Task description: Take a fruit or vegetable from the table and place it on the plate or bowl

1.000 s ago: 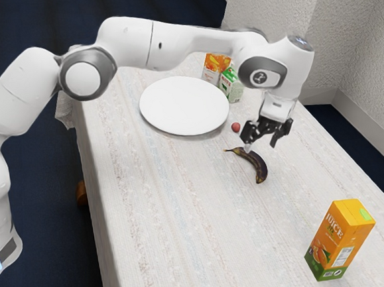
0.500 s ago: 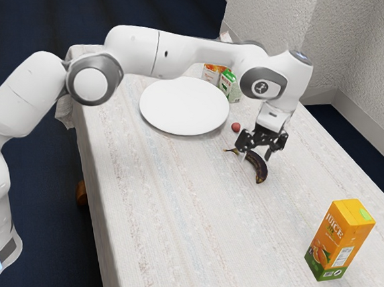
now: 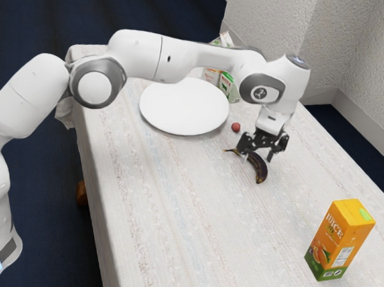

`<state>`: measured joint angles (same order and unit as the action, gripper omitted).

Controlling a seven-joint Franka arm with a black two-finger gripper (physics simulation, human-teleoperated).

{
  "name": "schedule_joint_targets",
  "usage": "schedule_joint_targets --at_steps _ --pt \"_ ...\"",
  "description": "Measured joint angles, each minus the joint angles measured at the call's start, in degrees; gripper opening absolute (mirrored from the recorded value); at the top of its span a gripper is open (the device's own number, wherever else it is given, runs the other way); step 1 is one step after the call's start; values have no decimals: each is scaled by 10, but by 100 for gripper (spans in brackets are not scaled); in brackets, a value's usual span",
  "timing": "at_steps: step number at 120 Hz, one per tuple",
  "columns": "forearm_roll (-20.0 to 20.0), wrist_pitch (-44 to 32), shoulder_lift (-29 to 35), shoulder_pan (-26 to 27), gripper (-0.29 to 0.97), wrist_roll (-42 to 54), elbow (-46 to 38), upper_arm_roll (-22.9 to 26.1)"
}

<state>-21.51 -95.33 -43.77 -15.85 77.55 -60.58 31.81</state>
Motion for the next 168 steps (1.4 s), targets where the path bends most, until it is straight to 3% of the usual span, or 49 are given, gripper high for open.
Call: schedule_joint_targets --at_steps 35,53,74,104,129,152,168 --pt "1 -20 -12 0 68 7 -1 -1" --pt "5 -27 -12 0 51 6 -1 -4" --pt "7 -31 -8 1 22 3 -1 -3" --pt "8 -28 5 4 18 -4 0 -1" --pt "9 -7 81 2 18 -34 -7 -4" --pt "78 8 228 -2 18 -70 -122 -113" --pt "110 19 258 -2 17 -89 -142 -155"
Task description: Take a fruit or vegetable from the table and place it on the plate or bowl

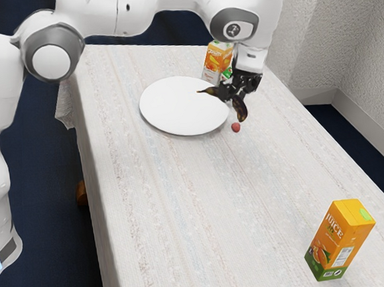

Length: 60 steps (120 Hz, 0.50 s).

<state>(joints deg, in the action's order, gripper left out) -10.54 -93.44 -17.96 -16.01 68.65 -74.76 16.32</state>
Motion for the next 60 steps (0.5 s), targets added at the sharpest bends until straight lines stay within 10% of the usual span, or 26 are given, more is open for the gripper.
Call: schedule_joint_targets --at_steps 60 --pt "34 27 18 -1 17 -42 -10 -157"
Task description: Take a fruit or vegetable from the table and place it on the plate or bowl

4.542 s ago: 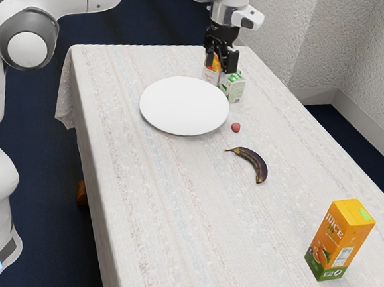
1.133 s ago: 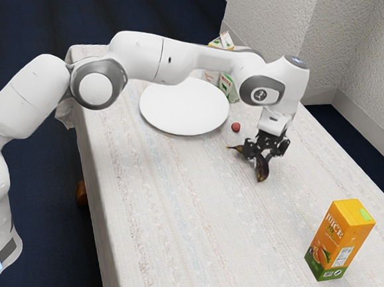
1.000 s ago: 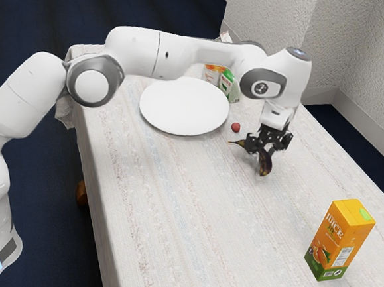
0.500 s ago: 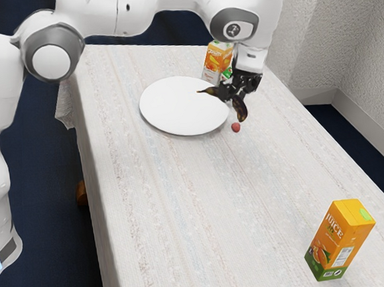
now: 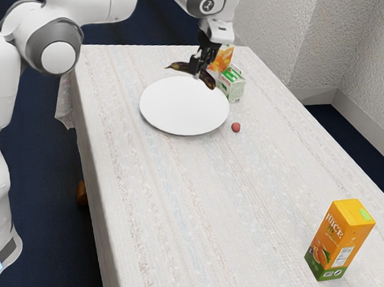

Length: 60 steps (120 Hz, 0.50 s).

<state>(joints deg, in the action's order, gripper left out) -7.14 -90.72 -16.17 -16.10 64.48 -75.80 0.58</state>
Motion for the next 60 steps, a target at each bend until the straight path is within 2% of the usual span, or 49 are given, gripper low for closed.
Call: schedule_joint_targets --at_steps 13,29,43,60 --pt "4 0 -1 -4 17 -2 -13 -25" --pt "7 0 -7 -18 18 -3 -17 -31" --pt "23 1 -10 -25 45 2 -16 -31" --pt "43 3 -11 -33 59 11 -15 -31"
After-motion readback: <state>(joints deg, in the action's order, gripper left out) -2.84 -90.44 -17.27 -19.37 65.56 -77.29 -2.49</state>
